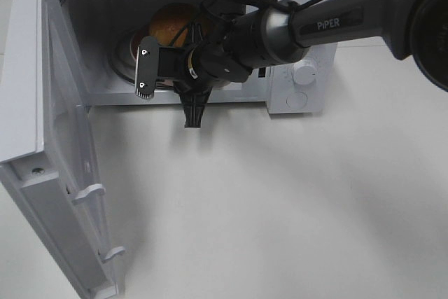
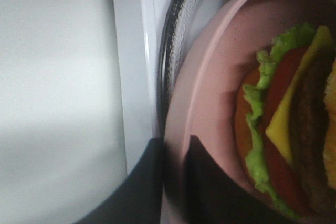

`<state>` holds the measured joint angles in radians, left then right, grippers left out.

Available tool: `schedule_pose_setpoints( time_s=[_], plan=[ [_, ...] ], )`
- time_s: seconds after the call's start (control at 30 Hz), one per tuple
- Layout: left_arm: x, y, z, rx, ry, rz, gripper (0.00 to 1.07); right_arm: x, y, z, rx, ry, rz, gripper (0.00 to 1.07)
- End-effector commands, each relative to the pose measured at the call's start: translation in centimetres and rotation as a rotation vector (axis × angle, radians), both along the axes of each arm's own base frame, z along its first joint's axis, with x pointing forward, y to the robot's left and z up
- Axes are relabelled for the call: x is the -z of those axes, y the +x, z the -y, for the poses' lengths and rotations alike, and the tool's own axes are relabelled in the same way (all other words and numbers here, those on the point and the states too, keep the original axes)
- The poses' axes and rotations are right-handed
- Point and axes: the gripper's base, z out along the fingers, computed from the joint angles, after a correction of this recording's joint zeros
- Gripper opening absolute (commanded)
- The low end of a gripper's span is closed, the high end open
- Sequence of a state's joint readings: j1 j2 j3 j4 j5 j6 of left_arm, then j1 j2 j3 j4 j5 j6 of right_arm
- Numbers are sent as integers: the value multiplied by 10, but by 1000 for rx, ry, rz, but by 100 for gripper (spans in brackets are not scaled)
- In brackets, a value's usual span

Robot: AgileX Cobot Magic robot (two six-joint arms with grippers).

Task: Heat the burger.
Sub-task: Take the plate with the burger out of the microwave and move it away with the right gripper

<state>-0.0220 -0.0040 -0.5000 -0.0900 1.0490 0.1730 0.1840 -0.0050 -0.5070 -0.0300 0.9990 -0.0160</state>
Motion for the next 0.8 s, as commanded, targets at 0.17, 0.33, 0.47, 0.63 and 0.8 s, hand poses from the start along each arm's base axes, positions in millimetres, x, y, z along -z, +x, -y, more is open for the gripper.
schedule_pose_setpoints(
  time_s=[0.17,0.33,0.47,0.63,0.8],
  plan=[
    [0,-2,0,1,-11,31,0,1,-3,1,-4,-6,18,62],
    [0,-2,0,1,-11,31,0,1,-3,1,-4,-6,18,62],
    [0,-2,0,1,-11,31,0,1,-3,1,-4,-6,18,62],
    [0,-2,0,1,-11,31,0,1,-3,1,-4,-6,18,62],
    [0,-2,0,1,-11,31,0,1,-3,1,-4,-6,18,62]
  ],
)
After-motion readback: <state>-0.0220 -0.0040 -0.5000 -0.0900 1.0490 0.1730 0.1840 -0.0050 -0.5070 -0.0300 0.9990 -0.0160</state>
